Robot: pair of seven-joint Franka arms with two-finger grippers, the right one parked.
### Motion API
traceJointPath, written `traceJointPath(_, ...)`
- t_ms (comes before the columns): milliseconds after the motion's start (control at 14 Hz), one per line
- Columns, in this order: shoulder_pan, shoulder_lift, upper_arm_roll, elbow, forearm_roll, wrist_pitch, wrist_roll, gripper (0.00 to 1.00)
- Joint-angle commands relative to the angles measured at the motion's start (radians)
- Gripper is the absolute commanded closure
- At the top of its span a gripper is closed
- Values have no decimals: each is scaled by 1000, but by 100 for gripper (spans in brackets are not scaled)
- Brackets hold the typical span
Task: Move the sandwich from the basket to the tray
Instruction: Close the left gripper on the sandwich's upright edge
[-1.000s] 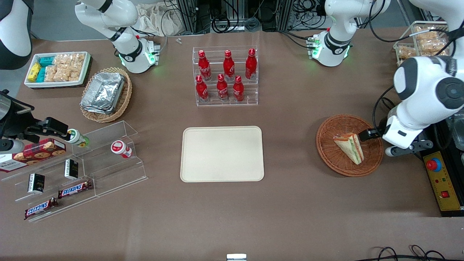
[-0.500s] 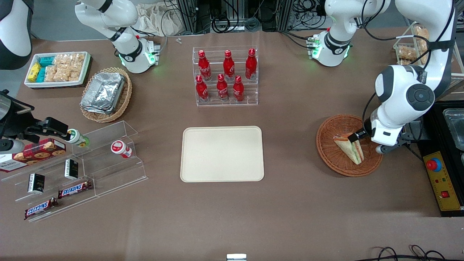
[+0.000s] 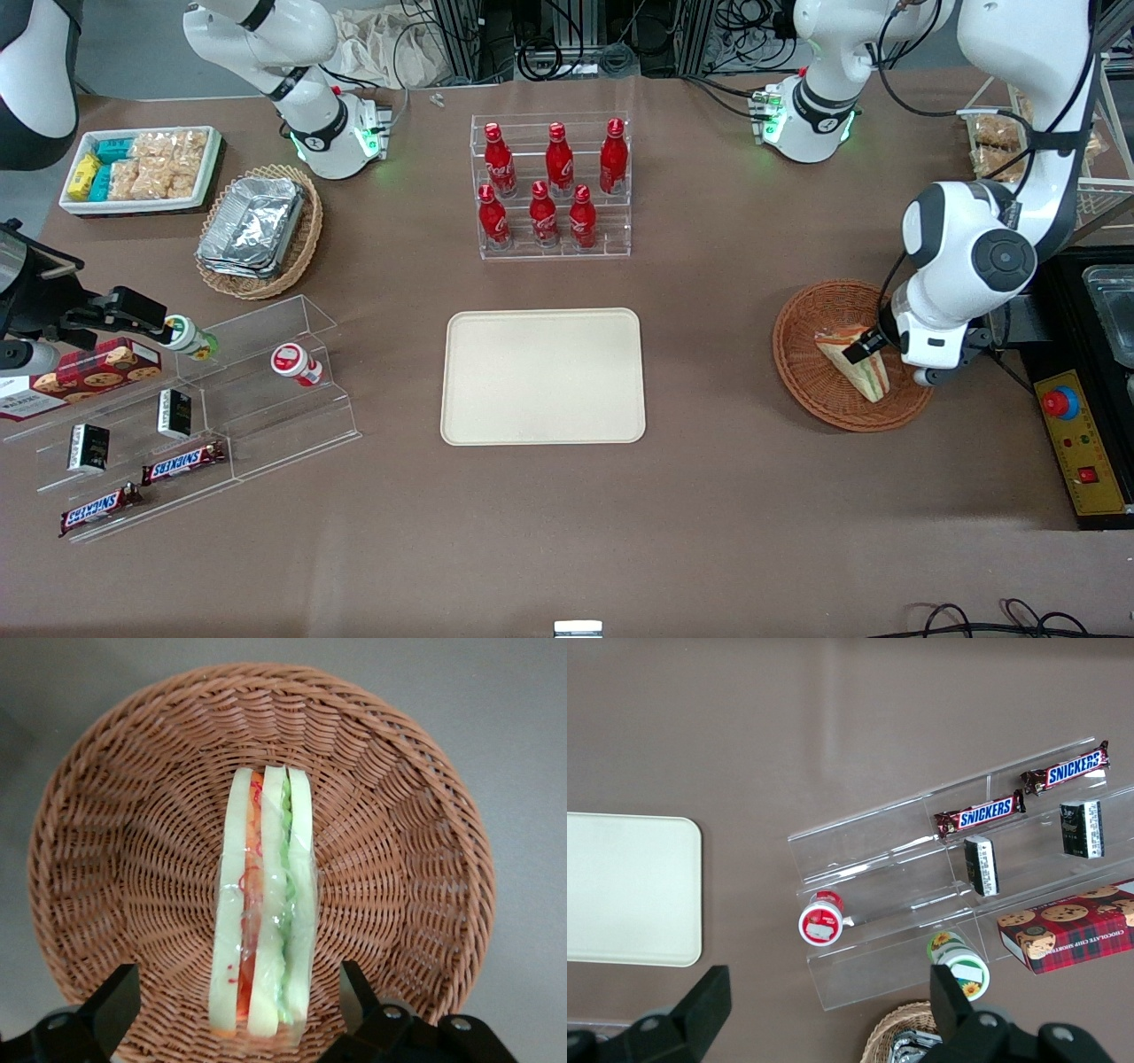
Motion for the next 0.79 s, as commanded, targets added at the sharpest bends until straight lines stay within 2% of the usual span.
traceJointPath(0,2,12,-1,-11,12,34,-38,0)
traceJointPath(357,2,49,-1,-27,12,81,-38,2)
traceJointPath(429,2,55,0,-27,12,88,-38,15)
traceJointPath(571,2,62,0,-25,12,95,-41,47)
traceJointPath(643,2,66,0,-24,12,95,-55,69)
traceJointPath(714,2,64,-1,-21,12,95,-61,97)
